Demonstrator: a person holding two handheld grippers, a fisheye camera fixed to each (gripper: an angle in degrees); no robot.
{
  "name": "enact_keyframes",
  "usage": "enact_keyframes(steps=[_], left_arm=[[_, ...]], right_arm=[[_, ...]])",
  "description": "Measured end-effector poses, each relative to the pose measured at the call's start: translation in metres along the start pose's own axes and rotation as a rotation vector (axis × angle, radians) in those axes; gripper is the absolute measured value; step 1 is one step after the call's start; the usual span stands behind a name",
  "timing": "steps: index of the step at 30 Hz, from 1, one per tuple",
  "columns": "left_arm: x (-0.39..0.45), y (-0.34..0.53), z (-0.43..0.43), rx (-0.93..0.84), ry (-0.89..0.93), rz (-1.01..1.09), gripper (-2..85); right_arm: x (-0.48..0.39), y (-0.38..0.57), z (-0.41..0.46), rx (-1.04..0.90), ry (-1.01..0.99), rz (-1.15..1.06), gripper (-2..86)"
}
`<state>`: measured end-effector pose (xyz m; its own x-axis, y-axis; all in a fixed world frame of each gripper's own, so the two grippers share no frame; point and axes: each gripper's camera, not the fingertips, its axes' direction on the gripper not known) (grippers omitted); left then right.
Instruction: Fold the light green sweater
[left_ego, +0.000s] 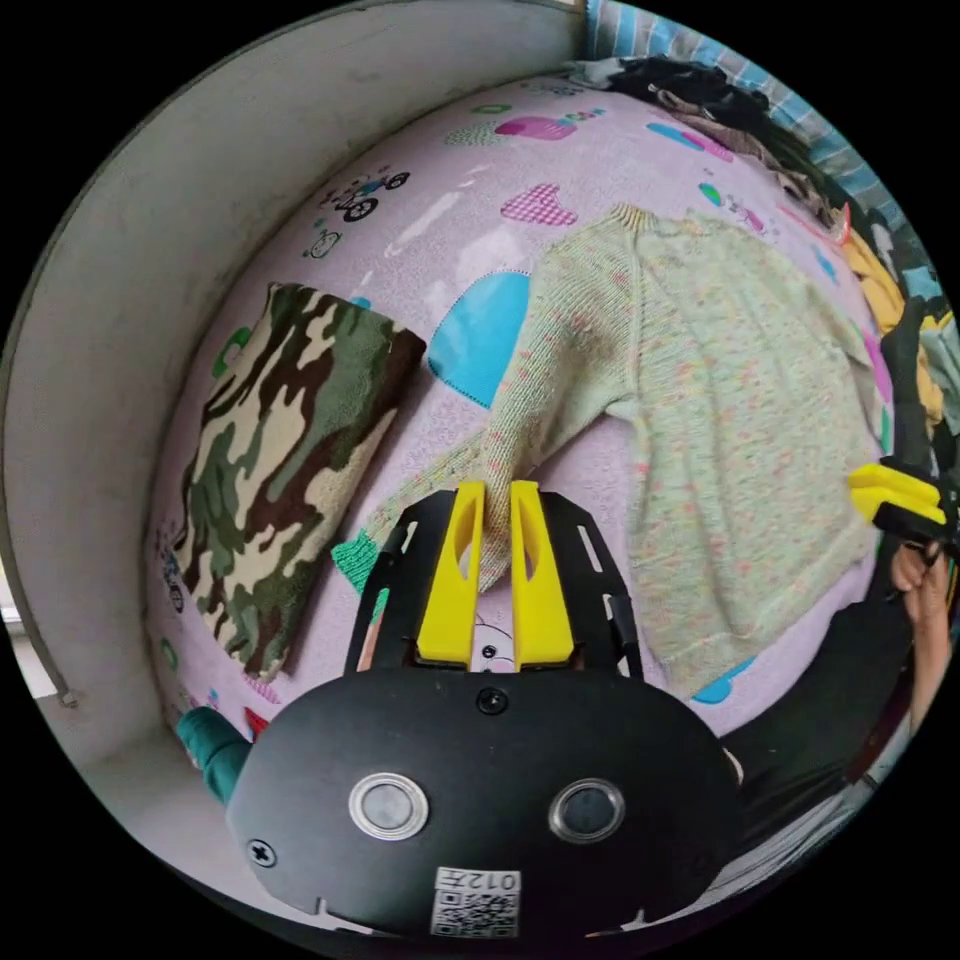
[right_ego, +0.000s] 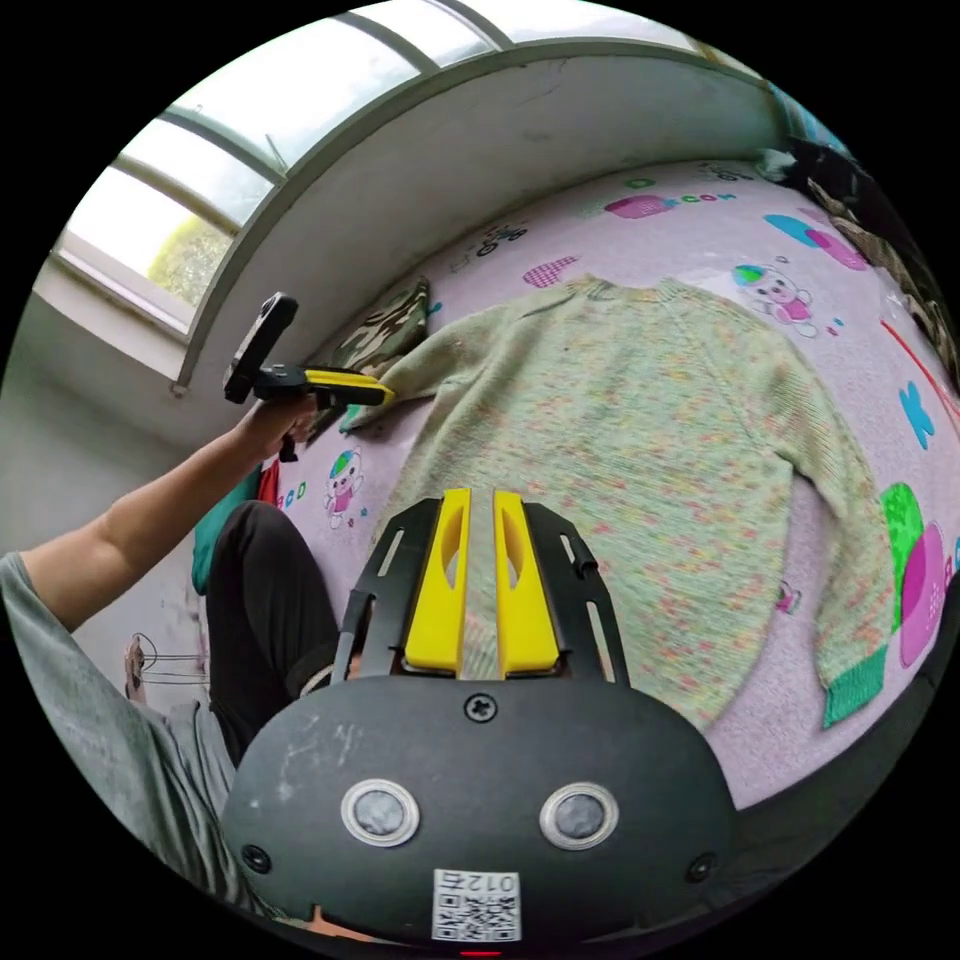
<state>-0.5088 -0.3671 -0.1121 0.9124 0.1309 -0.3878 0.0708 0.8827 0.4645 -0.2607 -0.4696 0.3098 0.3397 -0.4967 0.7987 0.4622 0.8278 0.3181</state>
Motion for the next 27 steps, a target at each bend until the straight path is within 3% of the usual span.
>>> enact_keyframes(steps=[5,9,11,15,19,21,27], left_arm=[[0.024,0.03,-0.055,0.134,0.214,0.098,3.1],[0.055,0.058,-0.088,0.28,0.317,0.168,2.5],[0.085,0.075,-0.09,0.312,0.36,0.162,2.3],[0.14,0.101,-0.085,0.355,0.401,0.174,2.1],[0.195,0.125,-0.085,0.376,0.478,0.191,2.1],[0.214,0.135,-0.085,0.365,0.508,0.222,2.1],[0.233,0.163,-0.1,0.395,0.764,0.408,2.2]], right_arm=[[-0.057,-0.021,-0.003,0.04,0.078,-0.098,9.6],[-0.022,-0.023,-0.034,0.171,-0.243,0.264,12.9],[-0.015,-0.019,-0.045,0.19,-0.265,0.341,13.5],[-0.022,-0.01,-0.064,0.067,-0.039,0.317,14.0],[-0.019,0.017,-0.078,-0.054,0.051,0.278,13.0],[-0.017,0.047,-0.099,-0.085,0.098,0.245,8.5],[0.011,0.153,-0.193,0.055,-0.048,0.325,3.6]])
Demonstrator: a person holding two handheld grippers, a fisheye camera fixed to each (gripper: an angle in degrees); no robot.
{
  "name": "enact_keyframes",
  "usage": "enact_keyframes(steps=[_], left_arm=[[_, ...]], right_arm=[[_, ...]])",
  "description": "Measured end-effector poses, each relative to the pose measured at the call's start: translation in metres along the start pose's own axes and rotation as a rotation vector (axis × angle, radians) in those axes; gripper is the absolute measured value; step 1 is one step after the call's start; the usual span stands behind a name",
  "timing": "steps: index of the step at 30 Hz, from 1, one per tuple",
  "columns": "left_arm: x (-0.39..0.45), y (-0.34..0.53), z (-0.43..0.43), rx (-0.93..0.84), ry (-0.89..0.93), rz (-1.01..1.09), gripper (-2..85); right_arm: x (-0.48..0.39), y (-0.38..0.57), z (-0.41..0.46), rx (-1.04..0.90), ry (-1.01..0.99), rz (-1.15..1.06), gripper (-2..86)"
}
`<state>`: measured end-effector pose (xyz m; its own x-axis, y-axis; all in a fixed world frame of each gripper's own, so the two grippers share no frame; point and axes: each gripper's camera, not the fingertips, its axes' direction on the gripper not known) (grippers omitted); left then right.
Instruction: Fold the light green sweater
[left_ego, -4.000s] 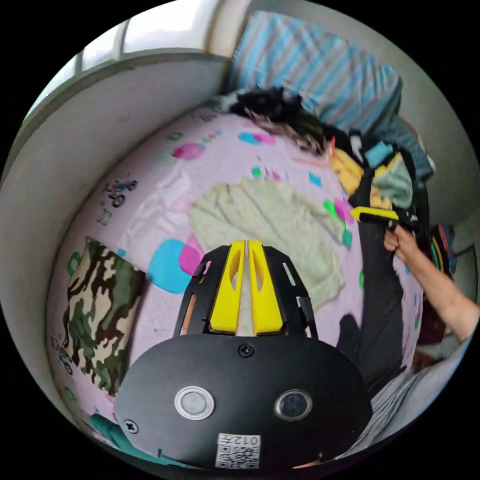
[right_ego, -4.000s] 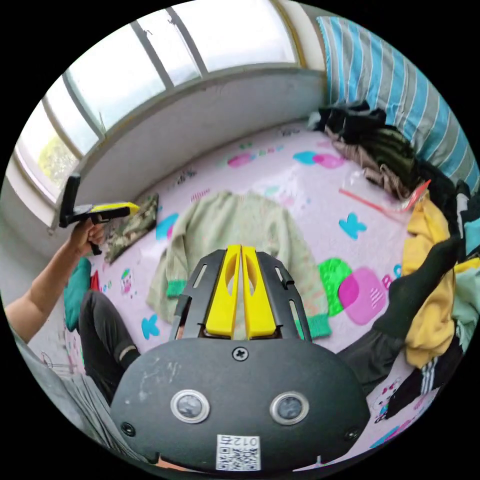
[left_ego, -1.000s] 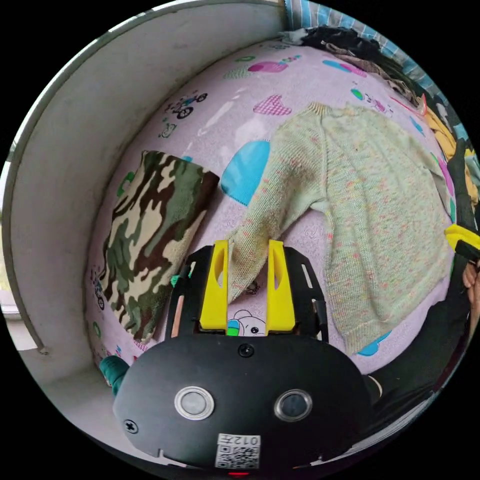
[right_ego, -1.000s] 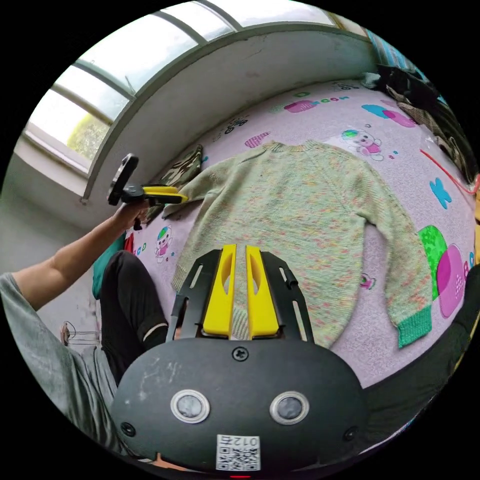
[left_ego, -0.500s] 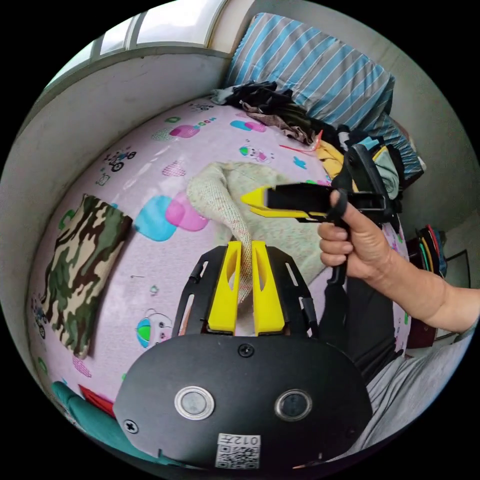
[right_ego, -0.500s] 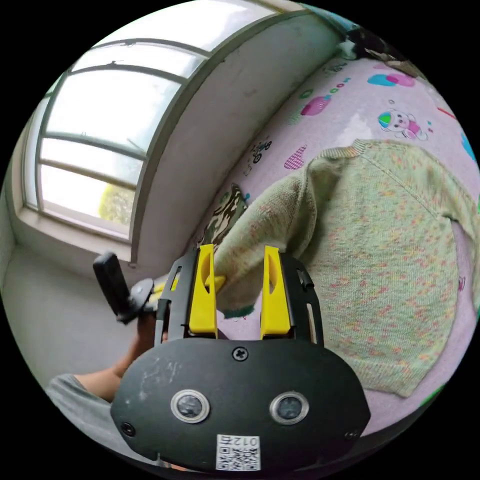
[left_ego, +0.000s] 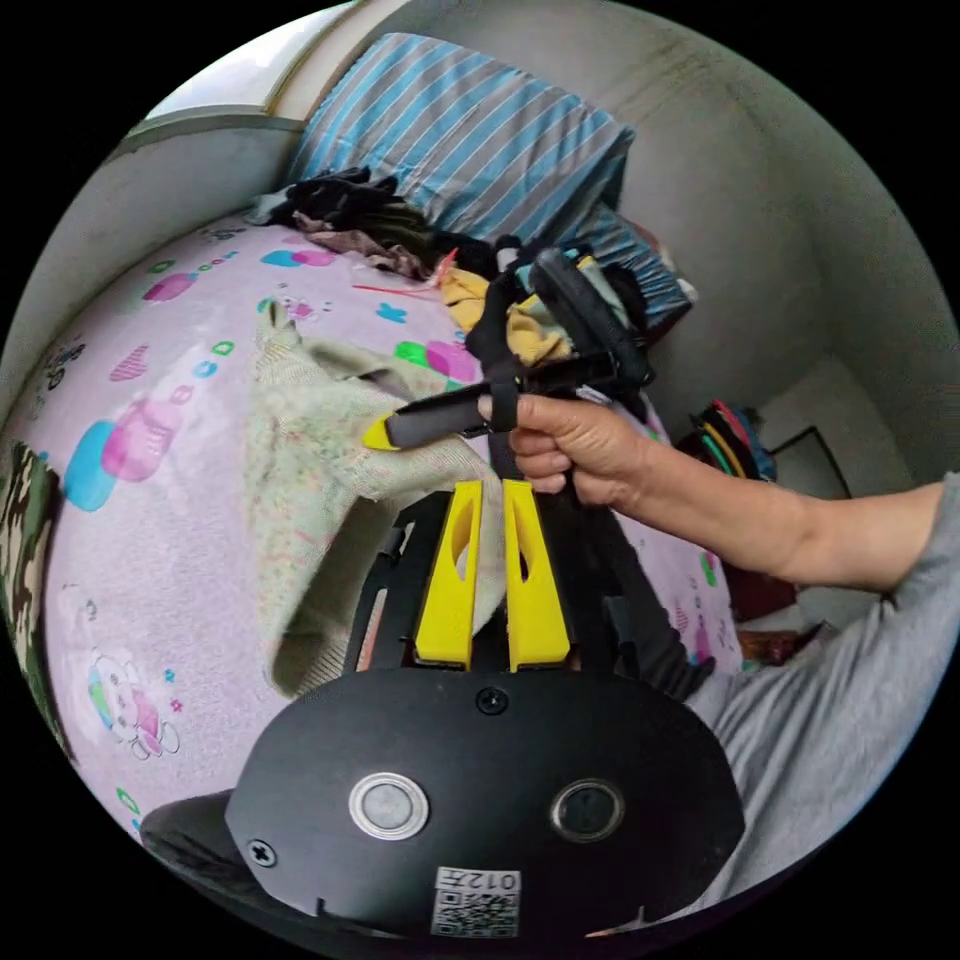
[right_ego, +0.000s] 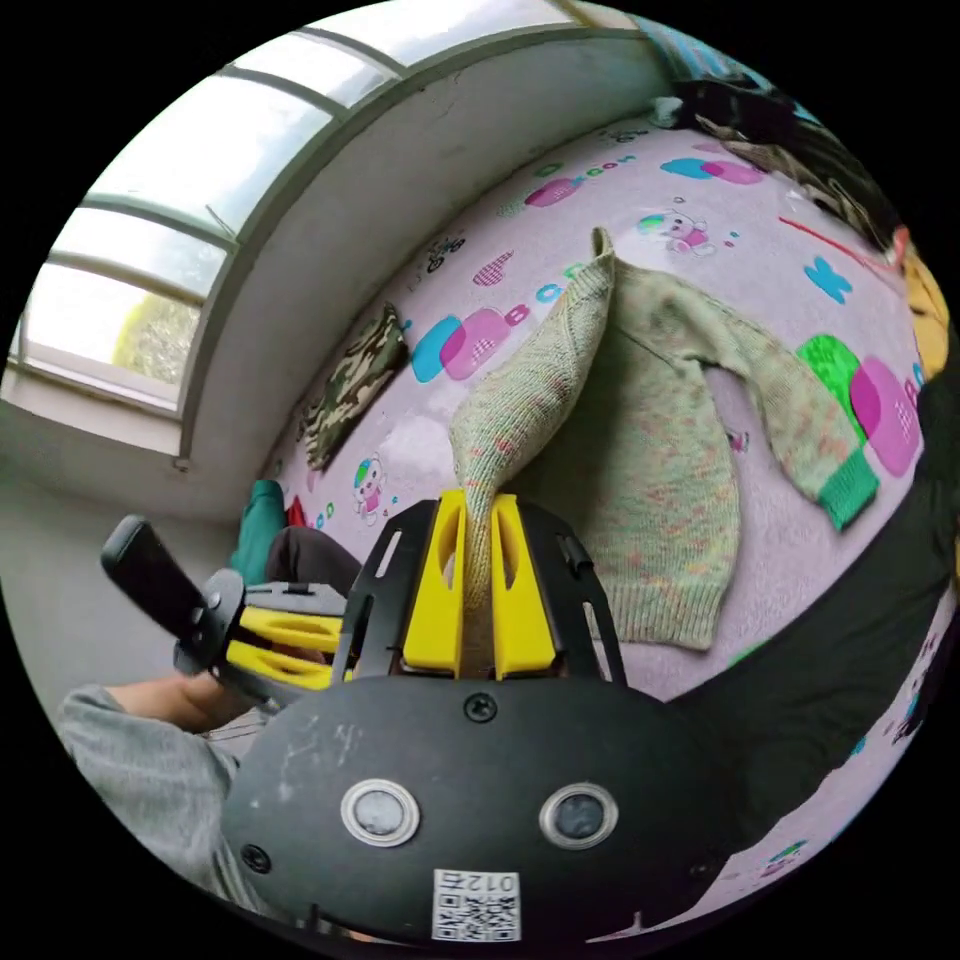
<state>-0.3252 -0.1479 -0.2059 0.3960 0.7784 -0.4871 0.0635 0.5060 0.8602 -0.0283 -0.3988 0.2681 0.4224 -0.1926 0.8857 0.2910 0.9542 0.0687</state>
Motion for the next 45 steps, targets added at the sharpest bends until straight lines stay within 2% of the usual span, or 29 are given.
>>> enact_keyframes(steps=[1,4,7,12,17,22,26,30,33,36,39,41,45], left_arm=[[-0.003,0.0,-0.012,0.03,0.014,0.003,2.2],[-0.026,-0.01,-0.036,0.086,-0.097,-0.043,2.5],[-0.065,-0.037,-0.031,0.053,-0.147,-0.115,3.5],[-0.106,-0.098,0.036,-0.115,-0.115,-0.174,6.0],[-0.079,-0.178,0.134,-0.297,-0.255,0.141,9.2],[-0.058,-0.243,0.21,-0.457,-0.3,0.316,11.8],[-0.066,-0.276,0.264,-0.553,-0.309,0.239,12.3],[-0.076,-0.269,0.293,-0.638,-0.372,0.156,10.0],[-0.081,-0.256,0.272,-0.562,-0.305,0.064,7.2],[-0.089,-0.238,0.214,-0.438,-0.286,-0.012,5.3],[-0.104,-0.212,0.119,-0.263,-0.262,-0.112,4.1],[-0.109,-0.179,0.027,-0.066,-0.216,-0.187,3.6],[-0.088,-0.114,-0.108,0.231,-0.226,-0.201,2.9]], right_arm=[[0.007,0.01,-0.01,0.008,-0.027,0.016,3.5],[0.039,0.06,-0.055,0.05,-0.152,0.075,3.0],[0.061,0.108,-0.083,0.074,-0.187,0.111,2.5],[0.078,0.174,-0.105,0.109,-0.253,0.11,1.9],[0.079,0.209,-0.114,0.122,-0.273,0.077,1.6],[0.097,0.228,-0.125,0.149,-0.388,0.132,1.5],[0.097,0.236,-0.133,0.14,-0.432,0.143,1.5],[0.086,0.247,-0.143,0.146,-0.427,0.143,1.5],[0.073,0.256,-0.15,0.161,-0.392,0.138,1.5],[0.053,0.264,-0.158,0.184,-0.326,0.121,1.5],[0.027,0.266,-0.171,0.214,-0.254,0.072,1.5],[0.008,0.263,-0.183,0.243,-0.216,0.025,1.6],[-0.043,0.24,-0.223,0.341,-0.139,-0.107,2.0]])
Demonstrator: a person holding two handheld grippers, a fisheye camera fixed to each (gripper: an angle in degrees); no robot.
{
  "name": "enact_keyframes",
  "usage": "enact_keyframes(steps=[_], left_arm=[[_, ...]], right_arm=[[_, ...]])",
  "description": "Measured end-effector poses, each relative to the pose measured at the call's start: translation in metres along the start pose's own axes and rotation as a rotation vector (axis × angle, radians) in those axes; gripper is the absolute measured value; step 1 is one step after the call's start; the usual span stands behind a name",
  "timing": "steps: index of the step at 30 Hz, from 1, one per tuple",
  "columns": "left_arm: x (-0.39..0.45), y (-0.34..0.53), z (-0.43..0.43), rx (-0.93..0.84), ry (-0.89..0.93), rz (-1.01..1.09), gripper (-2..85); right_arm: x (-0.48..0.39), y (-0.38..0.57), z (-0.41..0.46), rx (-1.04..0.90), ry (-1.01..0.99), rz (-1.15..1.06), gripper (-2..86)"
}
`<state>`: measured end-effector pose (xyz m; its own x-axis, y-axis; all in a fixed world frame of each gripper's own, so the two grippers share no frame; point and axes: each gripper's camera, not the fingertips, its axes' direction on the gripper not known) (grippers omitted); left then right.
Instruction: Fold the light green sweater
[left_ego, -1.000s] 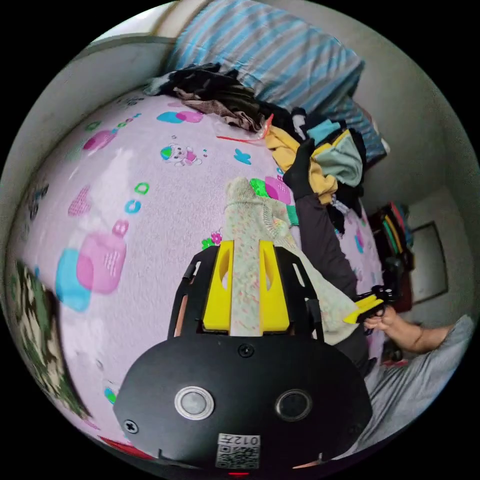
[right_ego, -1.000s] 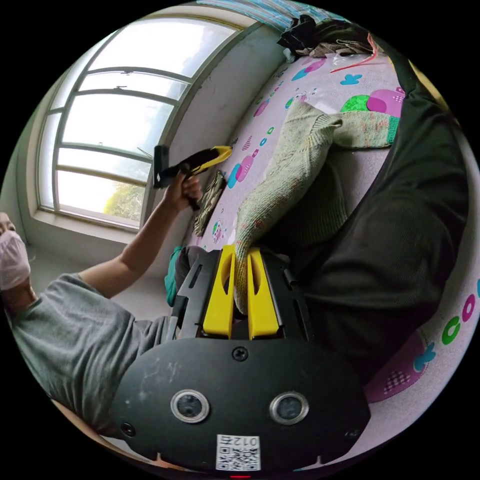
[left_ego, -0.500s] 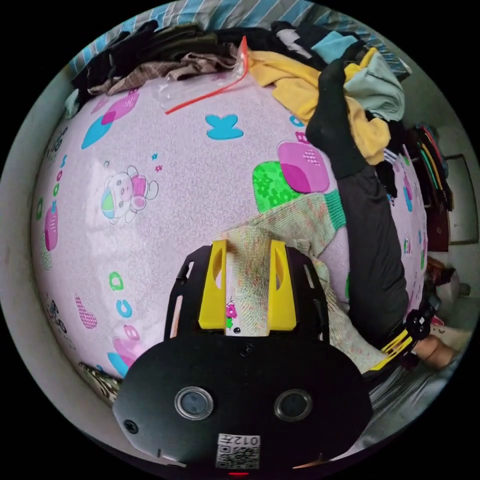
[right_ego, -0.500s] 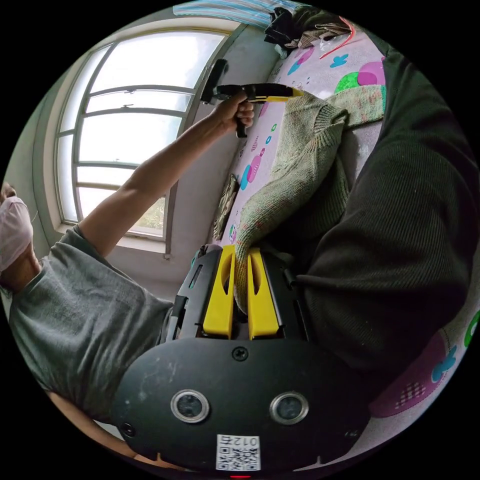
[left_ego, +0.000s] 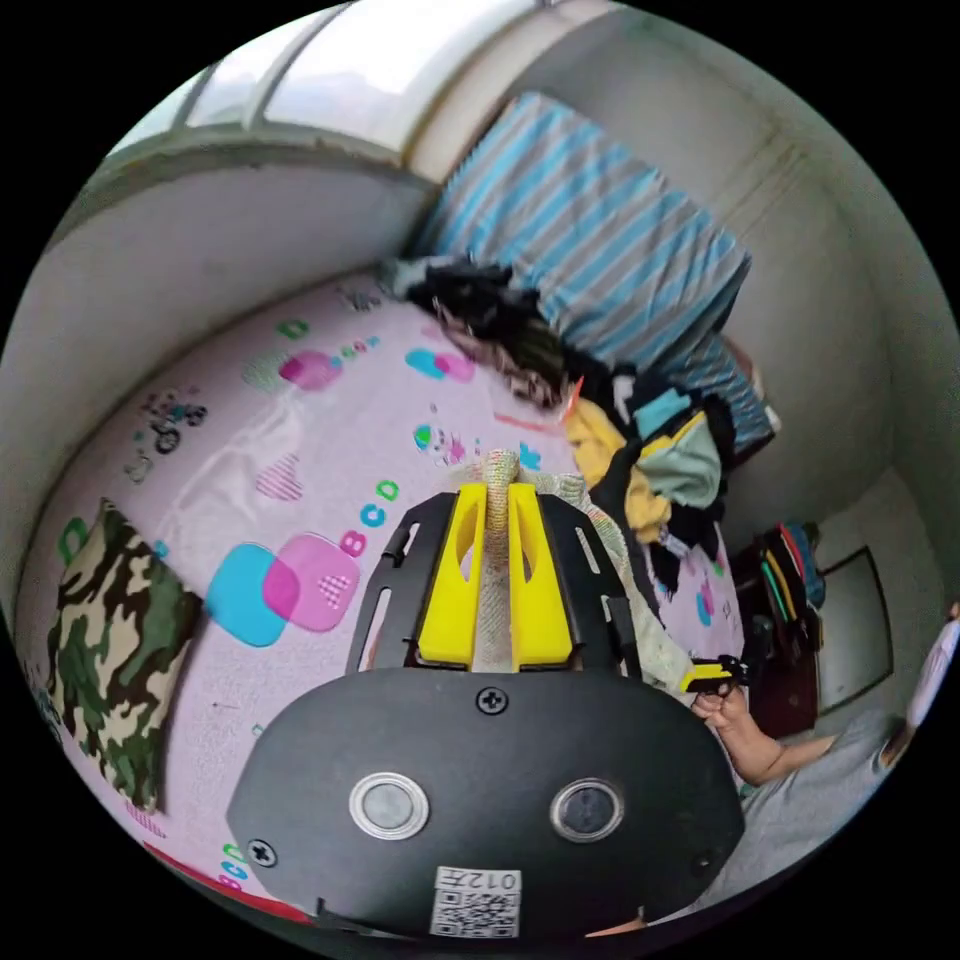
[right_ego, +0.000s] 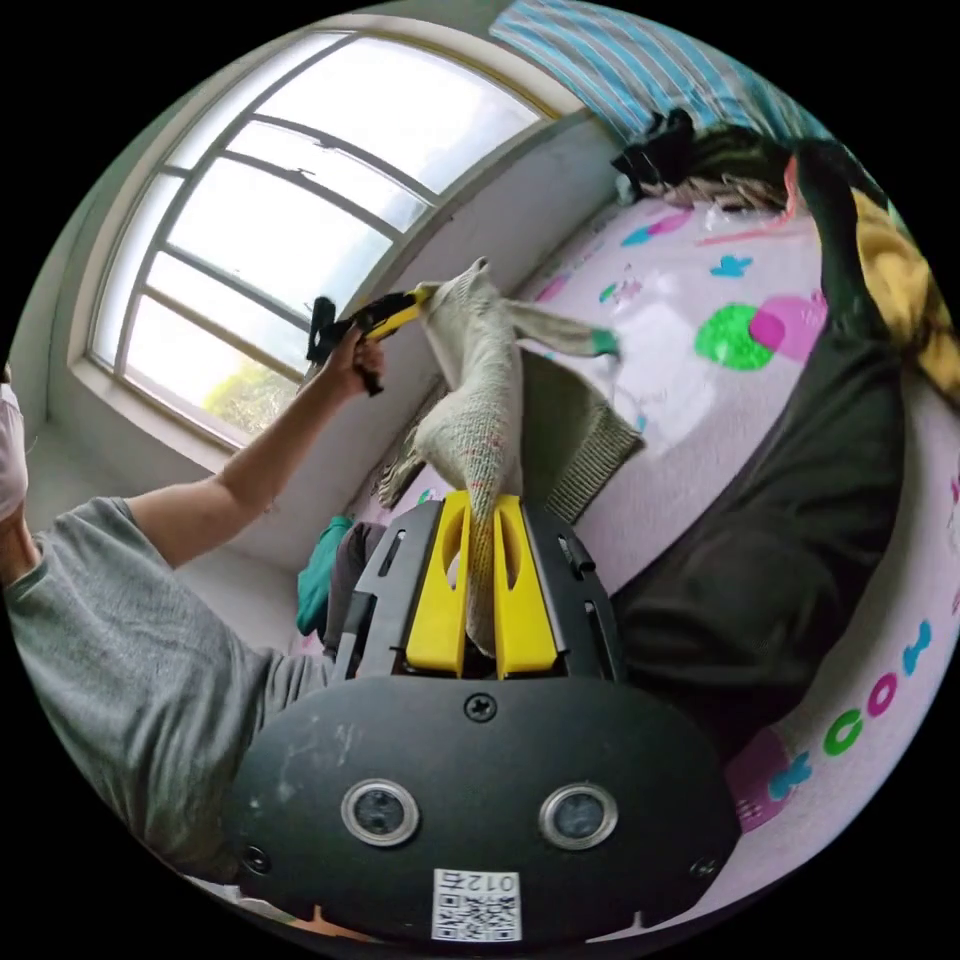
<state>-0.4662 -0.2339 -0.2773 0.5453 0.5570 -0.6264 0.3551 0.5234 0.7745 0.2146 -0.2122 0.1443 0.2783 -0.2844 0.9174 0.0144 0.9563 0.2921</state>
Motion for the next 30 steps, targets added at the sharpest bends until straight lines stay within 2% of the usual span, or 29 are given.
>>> enact_keyframes(steps=[2,8,11,16,21,24,26,28,30], left_arm=[[0.006,0.032,-0.084,0.17,-0.022,0.021,2.6],[0.049,0.128,-0.213,0.522,-0.122,0.093,2.2],[0.073,0.169,-0.236,0.632,-0.189,0.123,2.2],[0.111,0.201,-0.234,0.689,-0.347,0.216,2.3],[0.095,0.175,-0.186,0.6,-0.37,0.184,2.5],[0.058,0.123,-0.114,0.44,-0.427,0.132,2.6],[0.011,0.066,-0.031,0.186,-0.45,0.024,2.7],[-0.019,0.036,0.02,0.04,-0.464,-0.028,2.5],[-0.037,0.024,0.045,0.009,-0.496,-0.076,2.3]], right_arm=[[-0.027,-0.019,-0.012,0.056,0.014,-0.067,2.2],[-0.128,-0.053,-0.037,0.217,0.12,-0.282,2.5],[-0.162,-0.051,-0.048,0.307,0.13,-0.321,2.7],[-0.2,-0.048,-0.056,0.378,0.172,-0.325,2.7],[-0.204,-0.089,-0.015,0.274,0.283,-0.317,2.8],[-0.168,-0.155,0.045,0.139,0.352,-0.278,3.6],[-0.126,-0.202,0.097,0.057,0.435,-0.199,4.6],[-0.083,-0.239,0.14,0.021,0.561,-0.081,5.4],[-0.059,-0.261,0.17,0.032,0.626,-0.025,5.0]])
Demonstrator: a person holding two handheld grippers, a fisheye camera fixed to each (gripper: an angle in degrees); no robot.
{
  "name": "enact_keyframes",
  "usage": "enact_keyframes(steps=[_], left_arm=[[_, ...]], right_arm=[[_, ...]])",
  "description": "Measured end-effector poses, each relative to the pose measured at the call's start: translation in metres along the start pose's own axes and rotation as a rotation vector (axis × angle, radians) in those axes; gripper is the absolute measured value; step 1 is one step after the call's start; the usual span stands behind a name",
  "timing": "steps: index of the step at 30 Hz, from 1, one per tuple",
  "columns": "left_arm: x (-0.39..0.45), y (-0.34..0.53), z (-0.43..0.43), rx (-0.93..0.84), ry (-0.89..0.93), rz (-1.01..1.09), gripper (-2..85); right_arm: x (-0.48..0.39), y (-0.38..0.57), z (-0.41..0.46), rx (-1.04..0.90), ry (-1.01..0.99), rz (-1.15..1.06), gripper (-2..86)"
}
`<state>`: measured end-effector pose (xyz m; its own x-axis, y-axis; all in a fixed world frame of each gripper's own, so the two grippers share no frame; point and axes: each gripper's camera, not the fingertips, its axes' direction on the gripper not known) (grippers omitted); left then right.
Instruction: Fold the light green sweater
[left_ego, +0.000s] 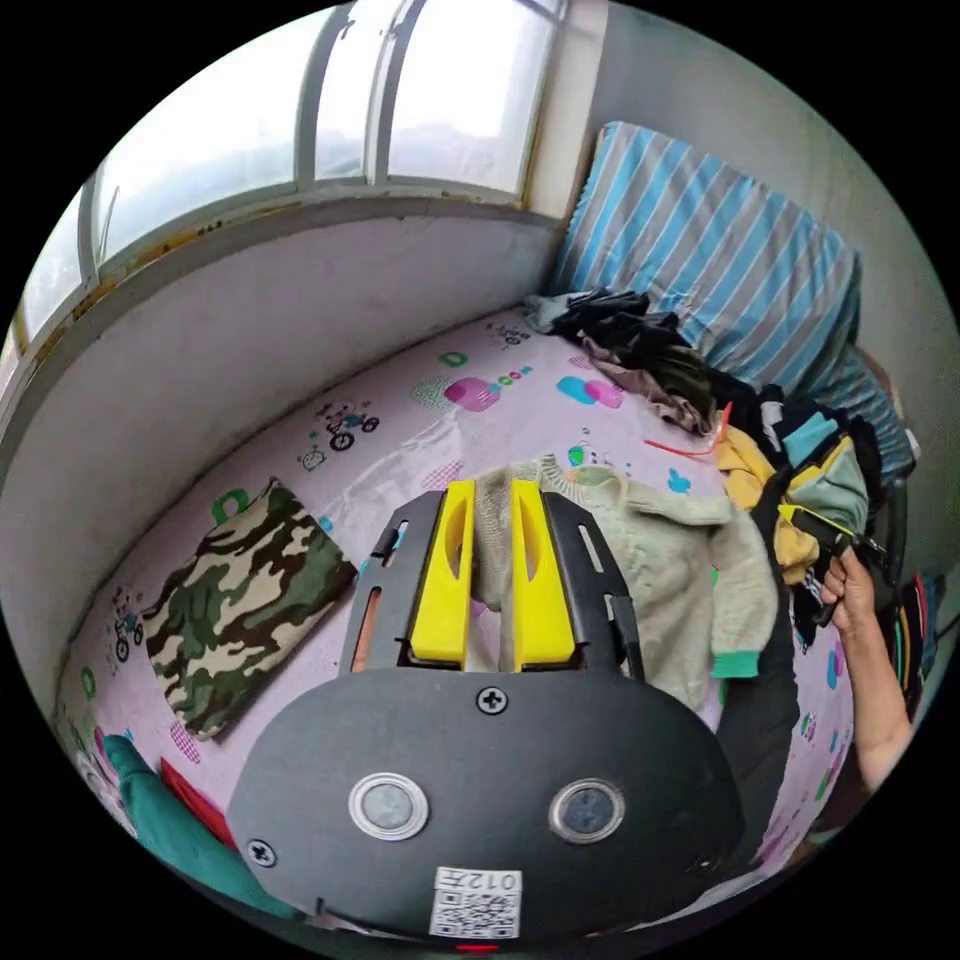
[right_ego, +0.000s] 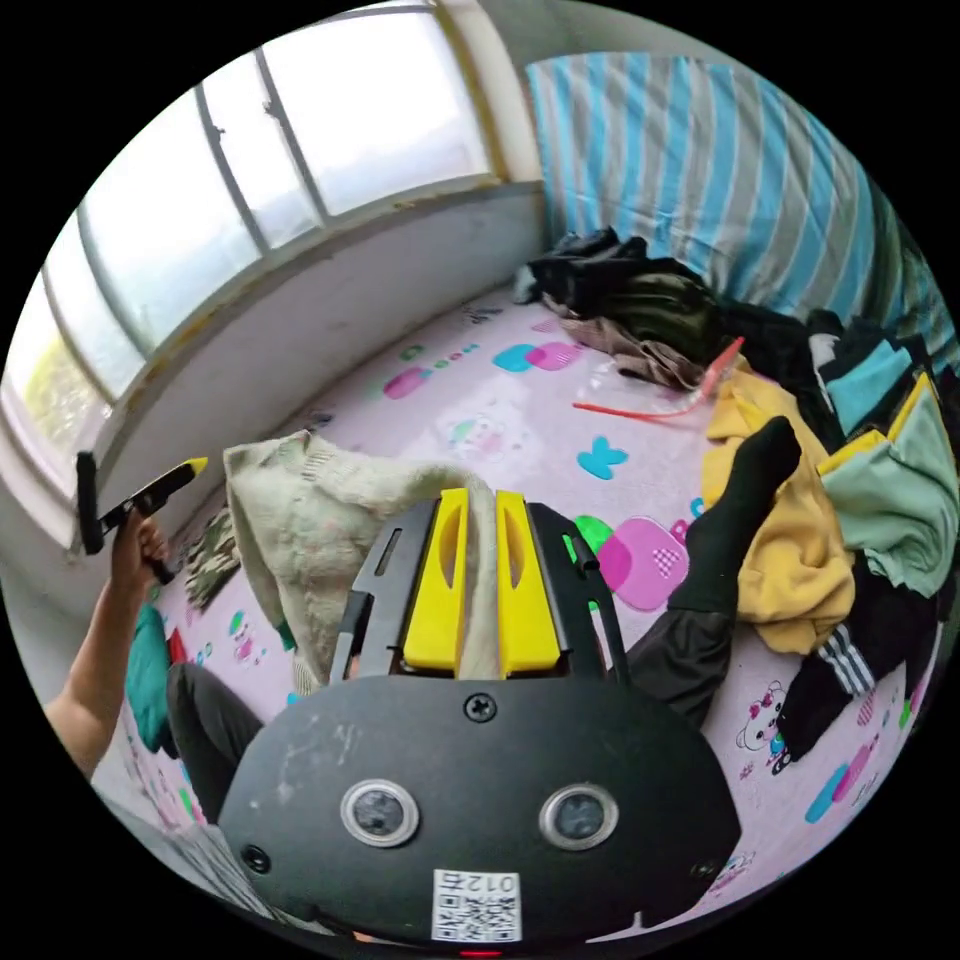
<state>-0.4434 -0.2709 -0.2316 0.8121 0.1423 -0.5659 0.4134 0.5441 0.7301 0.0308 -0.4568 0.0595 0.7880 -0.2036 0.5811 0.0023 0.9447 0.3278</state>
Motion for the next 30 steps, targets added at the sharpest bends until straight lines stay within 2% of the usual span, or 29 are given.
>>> enact_keyframes(steps=[3,5,11,15,16,26,30], left_arm=[[0.009,0.005,0.031,-0.036,0.103,0.052,1.7],[0.037,0.026,0.075,-0.191,0.182,0.198,1.2],[0.074,0.087,0.189,-0.49,0.051,0.293,0.9],[0.079,0.109,0.232,-0.629,-0.002,0.335,0.8],[0.079,0.11,0.231,-0.572,-0.007,0.357,0.8],[0.062,0.148,0.236,-0.578,-0.027,0.436,0.8],[0.055,0.155,0.237,-0.573,-0.018,0.432,0.7]], right_arm=[[-0.026,0.011,0.038,-0.055,-0.096,-0.08,4.6],[-0.047,0.03,0.07,-0.141,-0.104,-0.162,2.9],[-0.081,0.082,0.191,-0.493,-0.139,-0.187,0.2],[-0.109,0.091,0.237,-0.571,-0.046,-0.261,-0.6],[-0.113,0.091,0.242,-0.579,-0.032,-0.275,-0.7],[-0.165,0.111,0.281,-0.635,0.053,-0.519,-0.8],[-0.186,0.13,0.291,-0.561,0.162,-0.622,-0.8]])
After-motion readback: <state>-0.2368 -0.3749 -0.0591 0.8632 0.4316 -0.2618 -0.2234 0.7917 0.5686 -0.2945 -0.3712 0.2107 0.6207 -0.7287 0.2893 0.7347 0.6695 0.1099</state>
